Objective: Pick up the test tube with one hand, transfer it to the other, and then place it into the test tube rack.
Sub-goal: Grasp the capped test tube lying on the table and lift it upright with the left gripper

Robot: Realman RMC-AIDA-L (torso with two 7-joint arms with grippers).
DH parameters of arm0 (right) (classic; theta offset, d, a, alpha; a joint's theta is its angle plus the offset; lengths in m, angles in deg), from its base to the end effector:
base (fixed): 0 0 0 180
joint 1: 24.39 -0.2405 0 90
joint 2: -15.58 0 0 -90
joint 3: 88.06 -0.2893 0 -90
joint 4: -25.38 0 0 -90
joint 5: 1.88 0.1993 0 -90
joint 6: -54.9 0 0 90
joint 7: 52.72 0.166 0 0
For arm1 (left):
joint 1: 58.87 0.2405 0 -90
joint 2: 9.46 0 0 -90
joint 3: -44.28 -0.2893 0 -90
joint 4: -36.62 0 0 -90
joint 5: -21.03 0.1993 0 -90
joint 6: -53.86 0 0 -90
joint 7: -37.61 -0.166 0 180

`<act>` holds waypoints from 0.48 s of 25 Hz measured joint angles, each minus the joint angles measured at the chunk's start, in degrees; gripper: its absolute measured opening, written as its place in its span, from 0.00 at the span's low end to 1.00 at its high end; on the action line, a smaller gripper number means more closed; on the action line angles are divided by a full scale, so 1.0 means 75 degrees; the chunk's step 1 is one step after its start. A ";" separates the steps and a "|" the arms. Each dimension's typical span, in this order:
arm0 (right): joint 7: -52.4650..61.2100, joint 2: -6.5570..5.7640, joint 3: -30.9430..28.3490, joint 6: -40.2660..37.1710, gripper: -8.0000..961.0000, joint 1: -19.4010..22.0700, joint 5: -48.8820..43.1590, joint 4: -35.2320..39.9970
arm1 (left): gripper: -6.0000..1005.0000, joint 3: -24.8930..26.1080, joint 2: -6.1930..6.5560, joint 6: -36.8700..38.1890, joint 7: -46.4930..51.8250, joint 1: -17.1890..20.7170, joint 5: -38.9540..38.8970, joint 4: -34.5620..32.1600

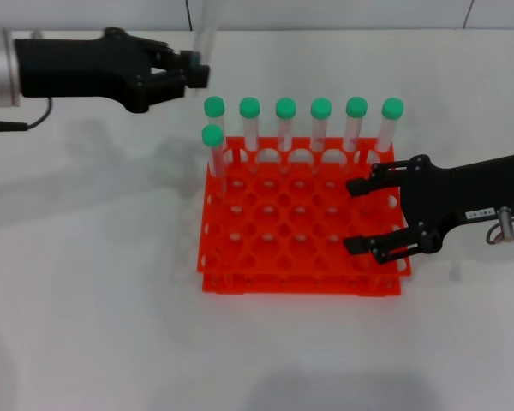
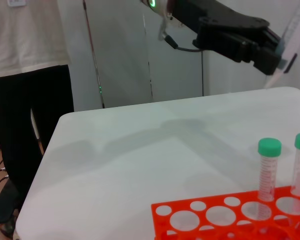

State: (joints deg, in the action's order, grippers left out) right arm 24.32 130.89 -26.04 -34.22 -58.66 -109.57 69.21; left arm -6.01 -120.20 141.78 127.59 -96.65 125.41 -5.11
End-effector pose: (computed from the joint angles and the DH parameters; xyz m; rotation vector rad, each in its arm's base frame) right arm 0.2256 0.3540 -0.0428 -3.0077 0.1407 0.4938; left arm -0.2189 0.4027 0.0218 -2.7665 -0.4788 -0.6735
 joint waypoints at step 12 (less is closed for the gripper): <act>-0.0038 0.0012 0.0041 0.0055 0.82 -0.0104 0.0086 -0.0032 | 0.23 -0.0099 0.0140 0.0083 -0.0263 -0.1411 0.1467 0.1231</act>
State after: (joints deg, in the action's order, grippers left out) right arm 24.04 130.98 -25.74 -33.81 -59.44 -108.92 68.97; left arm -6.76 -119.15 142.40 125.61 -107.24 136.41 4.13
